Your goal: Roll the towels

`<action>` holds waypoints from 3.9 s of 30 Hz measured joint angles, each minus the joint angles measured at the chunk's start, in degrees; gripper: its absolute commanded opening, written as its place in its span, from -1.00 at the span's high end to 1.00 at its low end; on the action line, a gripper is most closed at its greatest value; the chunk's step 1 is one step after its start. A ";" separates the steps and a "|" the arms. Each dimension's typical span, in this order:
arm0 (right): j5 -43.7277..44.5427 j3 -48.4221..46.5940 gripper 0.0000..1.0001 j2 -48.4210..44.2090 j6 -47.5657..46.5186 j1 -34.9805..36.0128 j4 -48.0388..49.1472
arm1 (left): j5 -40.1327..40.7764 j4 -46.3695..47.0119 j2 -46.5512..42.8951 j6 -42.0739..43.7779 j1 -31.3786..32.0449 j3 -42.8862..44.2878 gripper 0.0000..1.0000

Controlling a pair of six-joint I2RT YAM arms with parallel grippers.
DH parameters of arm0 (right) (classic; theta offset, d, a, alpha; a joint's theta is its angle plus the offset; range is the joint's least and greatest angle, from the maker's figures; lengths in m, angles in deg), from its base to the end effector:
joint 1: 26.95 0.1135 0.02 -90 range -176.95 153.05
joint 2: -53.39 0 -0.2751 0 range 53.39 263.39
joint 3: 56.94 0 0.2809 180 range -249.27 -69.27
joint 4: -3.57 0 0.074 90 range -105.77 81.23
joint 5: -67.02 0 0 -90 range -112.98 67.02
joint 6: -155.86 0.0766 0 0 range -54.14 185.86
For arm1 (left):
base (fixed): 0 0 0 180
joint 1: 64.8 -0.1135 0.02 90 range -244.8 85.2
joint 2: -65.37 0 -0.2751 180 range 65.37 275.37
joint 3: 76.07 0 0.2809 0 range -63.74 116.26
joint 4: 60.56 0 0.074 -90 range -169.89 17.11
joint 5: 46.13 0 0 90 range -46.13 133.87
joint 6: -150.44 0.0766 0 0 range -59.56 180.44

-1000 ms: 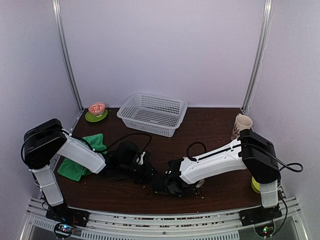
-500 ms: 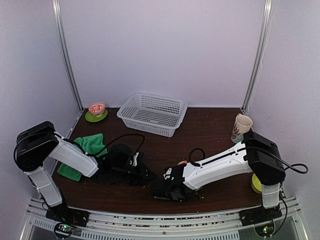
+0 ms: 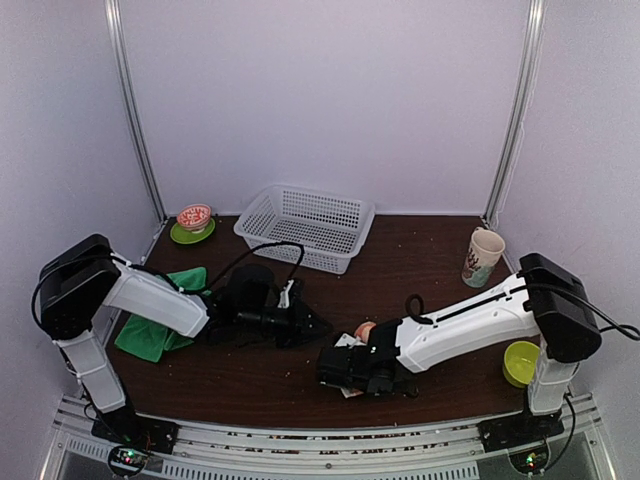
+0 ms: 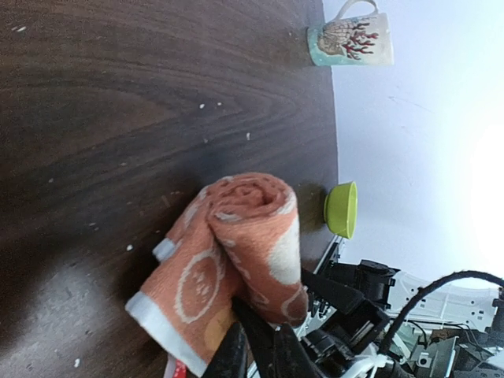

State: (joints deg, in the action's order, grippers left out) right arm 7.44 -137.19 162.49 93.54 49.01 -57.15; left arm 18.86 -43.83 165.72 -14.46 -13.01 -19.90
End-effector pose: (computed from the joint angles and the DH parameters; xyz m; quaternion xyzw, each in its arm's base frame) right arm 0.1243 0.3370 0.0979 -0.3937 0.8810 -0.1593 0.2085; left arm 0.2208 -0.3329 0.1222 -0.0570 0.8400 -0.5360 0.0620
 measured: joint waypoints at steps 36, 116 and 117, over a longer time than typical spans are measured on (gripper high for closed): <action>-1.86 6.75 -0.27 -5.35 -6.88 -0.11 11.02 | -24.02 32.39 28.63 -17.86 -2.01 16.94 0.72; -51.30 31.30 1.00 -20.17 20.72 -22.49 49.27 | -20.00 9.31 23.76 0.28 -2.36 13.94 0.76; -49.48 29.77 1.00 -20.15 19.76 -22.08 46.34 | -19.78 8.41 22.97 0.50 -2.36 13.66 0.73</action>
State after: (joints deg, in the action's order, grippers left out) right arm -42.05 -107.42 142.34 113.30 26.94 -10.81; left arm -0.92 -35.42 188.69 -13.95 -15.37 -6.24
